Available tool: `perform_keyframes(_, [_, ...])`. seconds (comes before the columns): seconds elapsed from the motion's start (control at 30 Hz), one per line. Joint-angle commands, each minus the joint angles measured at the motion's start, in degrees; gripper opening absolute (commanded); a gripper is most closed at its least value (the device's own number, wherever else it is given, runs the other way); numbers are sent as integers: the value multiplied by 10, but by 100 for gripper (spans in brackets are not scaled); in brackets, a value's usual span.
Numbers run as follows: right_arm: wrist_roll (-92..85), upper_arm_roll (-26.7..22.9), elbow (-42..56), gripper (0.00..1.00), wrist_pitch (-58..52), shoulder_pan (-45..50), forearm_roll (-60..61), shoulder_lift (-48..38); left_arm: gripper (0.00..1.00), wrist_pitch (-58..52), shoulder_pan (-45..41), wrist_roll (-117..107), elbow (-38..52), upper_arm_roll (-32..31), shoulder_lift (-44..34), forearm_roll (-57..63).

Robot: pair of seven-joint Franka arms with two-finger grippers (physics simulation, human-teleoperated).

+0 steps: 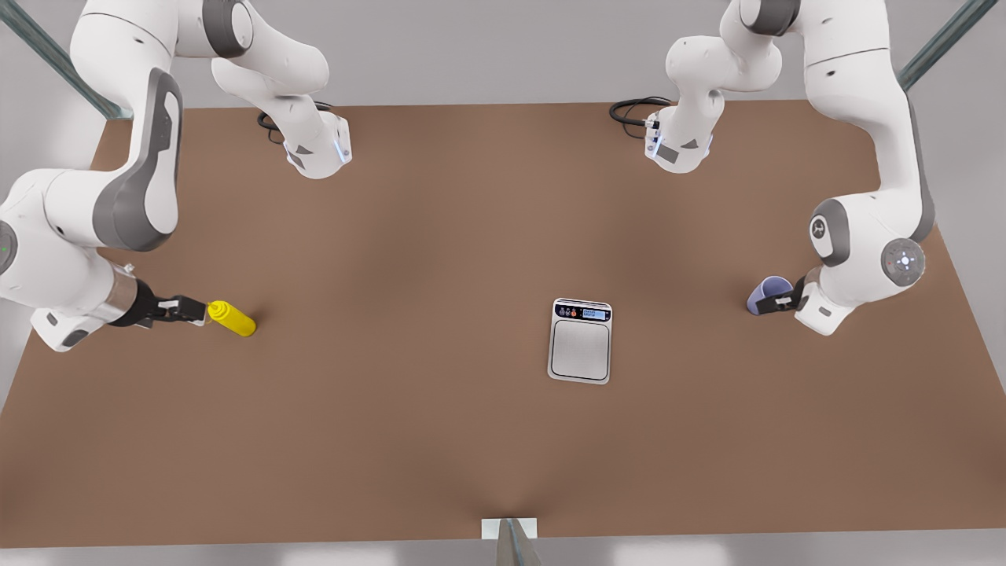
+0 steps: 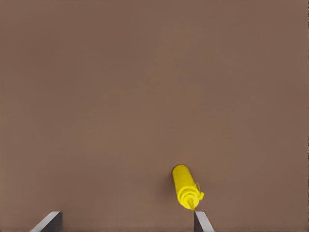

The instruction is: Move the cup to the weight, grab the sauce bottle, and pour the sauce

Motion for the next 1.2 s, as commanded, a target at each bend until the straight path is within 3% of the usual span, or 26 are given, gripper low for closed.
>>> perform_keyframes(0.0, [0,1,1,100,-1,0,0,1,100,1,0,0,-3,0,0,-1])
perform_keyframes(0.07, [0,1,1,100,-1,0,0,3,96,26,-1,-12,-40,0,-7,-1])
perform_keyframes(0.2, [0,1,1,100,-1,0,0,4,97,40,-1,-13,-101,15,-28,0])
perform_keyframes(0.33, [0,0,3,100,-2,0,1,4,97,122,-1,-13,-166,16,-21,0])
perform_keyframes(0.63, [0,0,1,100,-2,1,0,4,96,162,0,-13,-166,25,7,1])
perform_keyframes(0.67, [0,1,1,100,-1,1,0,5,93,163,0,-13,-166,25,11,1])
perform_keyframes(0.73, [0,0,2,100,-1,1,0,8,71,164,0,-13,-164,25,14,2])
perform_keyframes(0.77, [0,0,2,100,-1,1,0,8,65,172,0,-13,-165,25,19,2])
perform_keyframes(1.0, [-10,-1,3,100,-4,-14,0,10,62,186,-1,-13,-168,25,43,3])
perform_keyframes(1.1, [-279,-1,0,100,-2,-58,5,23,52,193,0,-8,-168,25,47,5])
perform_keyframes(1.17, [-473,-1,-28,100,1,-119,78,27,45,193,-1,-5,-168,30,47,6])
